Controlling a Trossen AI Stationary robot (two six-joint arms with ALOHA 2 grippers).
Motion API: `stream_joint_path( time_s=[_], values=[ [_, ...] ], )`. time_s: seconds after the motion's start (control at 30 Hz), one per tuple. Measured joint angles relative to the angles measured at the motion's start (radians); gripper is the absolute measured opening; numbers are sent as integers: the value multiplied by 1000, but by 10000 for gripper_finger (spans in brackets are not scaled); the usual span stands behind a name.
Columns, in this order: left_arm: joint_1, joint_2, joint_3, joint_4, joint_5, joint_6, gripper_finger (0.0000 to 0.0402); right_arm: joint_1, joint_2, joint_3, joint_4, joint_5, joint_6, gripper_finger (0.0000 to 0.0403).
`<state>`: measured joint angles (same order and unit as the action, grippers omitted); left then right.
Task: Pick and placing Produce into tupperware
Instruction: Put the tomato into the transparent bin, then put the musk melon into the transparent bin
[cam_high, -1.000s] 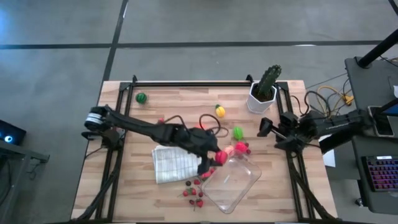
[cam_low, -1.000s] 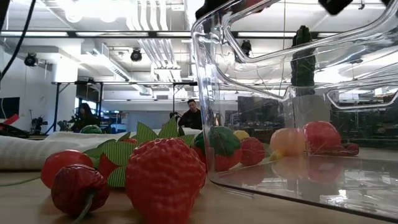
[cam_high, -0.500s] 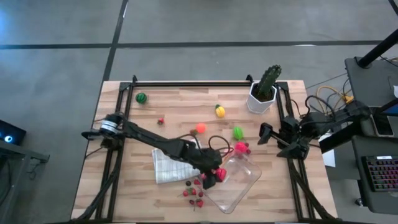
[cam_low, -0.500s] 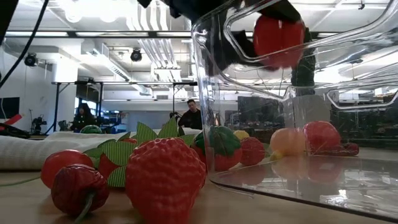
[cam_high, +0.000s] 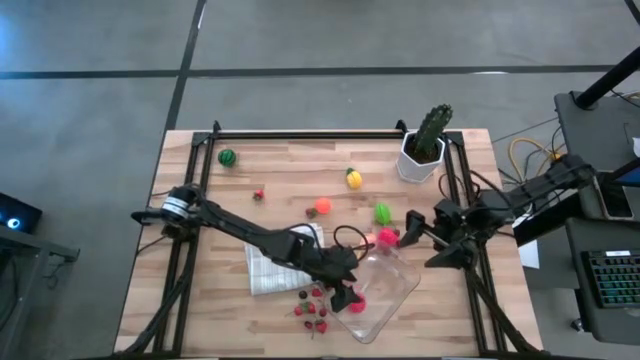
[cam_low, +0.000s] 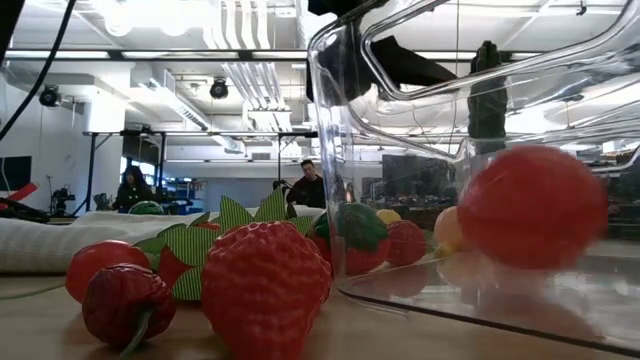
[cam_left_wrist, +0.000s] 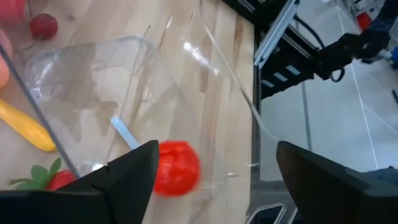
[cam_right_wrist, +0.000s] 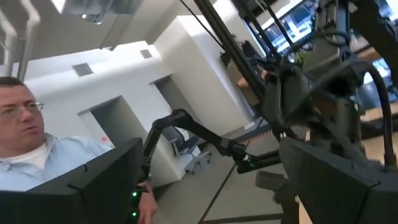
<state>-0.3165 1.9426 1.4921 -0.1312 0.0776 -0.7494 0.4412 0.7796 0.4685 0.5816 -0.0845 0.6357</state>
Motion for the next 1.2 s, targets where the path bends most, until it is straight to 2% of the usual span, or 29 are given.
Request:
stream_joint_path(
  time_s=[0.17,0.23,0.3,0.4,0.47,0.57,0.67,0.8,1.03,1.2],
  values=[
    [-6,-23,0,-57,-8,3,317,0,27,15,-1,0,42,368],
    [-6,-45,0,-195,-53,2,312,0,34,24,3,0,45,368],
    [-11,-82,2,-393,-174,-22,305,0,35,30,-2,0,44,368],
    [-19,-158,2,-716,-395,-221,291,0,35,38,0,0,38,368],
    [-19,-223,2,-900,-495,-364,284,0,35,41,0,2,27,368],
    [-5,-321,-11,-1127,-570,-526,279,-1,36,46,1,17,-2,368],
    [38,-416,-41,-1277,-603,-640,278,-1,40,47,0,52,-24,368],
    [123,-538,-118,-1345,-647,-682,278,-2,41,40,-2,89,-44,368],
    [261,-705,-295,-1343,-640,-684,278,-3,39,36,-26,89,-48,368],
    [286,-773,-377,-1265,-595,-684,278,-3,40,42,-23,110,81,368]
  ],
)
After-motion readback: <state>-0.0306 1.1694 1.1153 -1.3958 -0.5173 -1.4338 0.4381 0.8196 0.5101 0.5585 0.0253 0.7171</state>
